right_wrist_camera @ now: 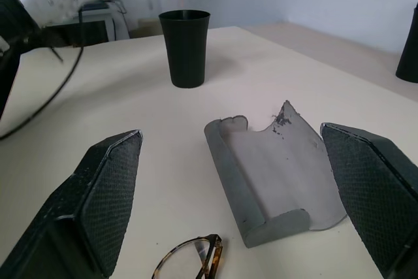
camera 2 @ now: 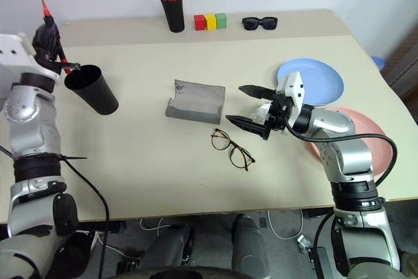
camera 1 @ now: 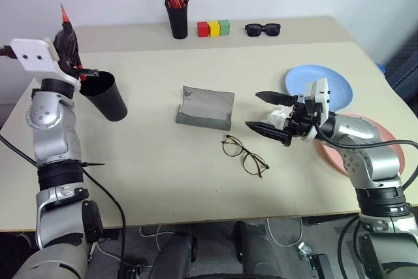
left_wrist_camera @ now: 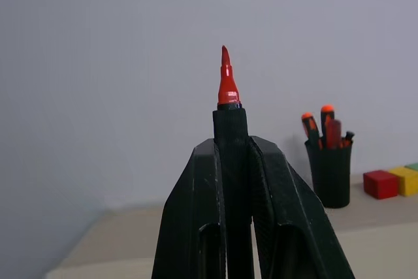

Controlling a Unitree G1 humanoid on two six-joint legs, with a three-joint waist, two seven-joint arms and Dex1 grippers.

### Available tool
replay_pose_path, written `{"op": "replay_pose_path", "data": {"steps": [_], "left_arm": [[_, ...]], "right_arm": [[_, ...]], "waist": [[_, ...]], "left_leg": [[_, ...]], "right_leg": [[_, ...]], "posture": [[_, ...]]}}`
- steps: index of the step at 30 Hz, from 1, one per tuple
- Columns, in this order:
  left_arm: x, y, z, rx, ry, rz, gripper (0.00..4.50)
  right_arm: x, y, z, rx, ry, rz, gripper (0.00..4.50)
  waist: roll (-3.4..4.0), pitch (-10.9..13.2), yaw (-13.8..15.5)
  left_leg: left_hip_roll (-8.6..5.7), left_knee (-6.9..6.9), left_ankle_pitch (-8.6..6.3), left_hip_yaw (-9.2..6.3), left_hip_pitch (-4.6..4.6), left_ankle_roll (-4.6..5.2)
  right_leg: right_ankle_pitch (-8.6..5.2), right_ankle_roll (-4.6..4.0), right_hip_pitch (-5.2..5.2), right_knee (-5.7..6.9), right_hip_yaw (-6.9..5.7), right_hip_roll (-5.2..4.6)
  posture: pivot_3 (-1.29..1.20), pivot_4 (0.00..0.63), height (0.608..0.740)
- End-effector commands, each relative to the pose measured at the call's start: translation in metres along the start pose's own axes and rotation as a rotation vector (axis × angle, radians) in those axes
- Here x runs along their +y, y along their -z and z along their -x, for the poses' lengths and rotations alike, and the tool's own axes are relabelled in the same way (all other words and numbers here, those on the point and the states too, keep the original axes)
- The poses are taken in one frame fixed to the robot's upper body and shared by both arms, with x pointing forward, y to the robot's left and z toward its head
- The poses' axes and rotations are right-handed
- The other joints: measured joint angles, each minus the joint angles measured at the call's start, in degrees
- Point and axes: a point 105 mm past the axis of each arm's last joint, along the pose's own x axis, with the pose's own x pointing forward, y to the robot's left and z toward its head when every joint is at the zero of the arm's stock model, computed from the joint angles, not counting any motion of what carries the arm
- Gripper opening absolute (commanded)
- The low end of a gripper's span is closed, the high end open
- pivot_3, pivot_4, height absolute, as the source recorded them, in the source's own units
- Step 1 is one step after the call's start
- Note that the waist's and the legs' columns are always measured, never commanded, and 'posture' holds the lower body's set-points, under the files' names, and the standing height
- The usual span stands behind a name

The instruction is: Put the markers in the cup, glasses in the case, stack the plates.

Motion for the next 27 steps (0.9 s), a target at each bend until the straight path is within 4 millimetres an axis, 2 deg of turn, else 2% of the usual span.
{"op": "replay_pose_path", "data": {"steps": [1,7,10,12,14,17,19,22,25,27], "left_arm": [[-0.002,-0.004,-0.003,-0.059,0.003,-0.018,0.05],[-0.010,0.015,0.002,-0.024,0.024,-0.015,0.05],[-0.010,0.018,0.004,-0.026,0.026,-0.013,0.05],[-0.009,0.019,0.005,-0.025,0.028,0.001,1.05],[-0.011,0.020,0.006,-0.027,0.034,-0.004,1.87],[-0.013,0.017,0.006,-0.040,0.046,0.004,3.51],[-0.016,0.011,0.004,-0.061,0.061,0.018,4.33],[-0.025,0.002,0.003,-0.085,0.114,0.053,4.42],[-0.073,-0.018,0.010,-0.093,0.437,0.147,4.42],[-0.097,-0.030,0.013,-0.076,0.601,0.192,4.42]], "right_arm": [[0.001,-0.016,-0.001,-0.029,-0.007,0.062,4.50],[0.001,-0.016,0.000,-0.020,-0.003,0.068,4.50],[0.001,-0.016,0.001,-0.016,0.001,0.070,4.50],[0.001,-0.016,0.001,-0.015,0.002,0.070,4.50],[0.001,-0.016,0.001,-0.012,0.003,0.071,4.50],[0.000,-0.016,0.001,-0.012,0.005,0.072,4.50],[0.000,-0.015,0.000,-0.011,0.005,0.073,4.50],[0.000,-0.015,0.000,-0.012,0.007,0.074,4.50],[-0.001,-0.015,0.000,-0.015,0.011,0.072,4.50],[-0.002,-0.014,0.000,-0.014,0.012,0.070,4.50]], "waist": [[0.00,0.00,-0.03],[0.00,0.00,-0.16],[0.00,0.00,-0.12],[0.00,0.00,-0.10],[0.00,0.00,-0.11],[0.00,0.00,-0.11],[0.00,0.00,-0.11],[0.00,0.00,-0.12],[0.00,0.00,-0.19],[0.00,0.00,0.05]], "left_leg": [[0.00,0.00,0.00,0.00,0.00,0.00],[0.00,0.00,-0.01,0.01,0.00,0.01],[0.00,0.00,-0.01,0.00,0.01,0.01],[0.00,0.00,-0.01,0.00,0.00,0.01],[0.00,0.00,-0.01,0.00,0.00,0.01],[0.00,0.00,-0.01,0.00,0.01,0.01],[0.00,0.00,-0.01,0.00,0.01,0.01],[0.00,0.00,-0.01,0.00,0.00,0.02],[0.00,0.00,-0.01,0.01,-0.02,0.02],[0.01,0.00,-0.02,0.00,-0.03,0.03]], "right_leg": [[0.00,0.00,0.00,0.00,0.00,0.00],[0.00,0.00,0.00,0.00,0.00,0.00],[0.00,0.00,0.00,0.01,0.00,0.00],[0.01,0.01,0.00,0.00,0.00,0.00],[0.01,0.01,0.00,0.00,0.00,0.00],[0.01,0.01,0.00,0.00,0.00,0.00],[0.01,0.01,0.00,0.01,0.00,0.00],[0.01,0.01,0.00,0.00,0.00,0.00],[0.01,0.01,0.00,0.00,0.00,0.00],[0.01,0.01,0.00,0.01,0.00,-0.01]], "posture": [[0.00,0.150,0.740],[0.00,0.150,0.740],[0.00,0.150,0.740],[0.00,0.150,0.740],[0.00,0.150,0.740],[0.00,0.150,0.740],[0.00,0.150,0.740],[0.00,0.150,0.740],[0.00,0.150,0.740],[0.00,0.150,0.740]]}}
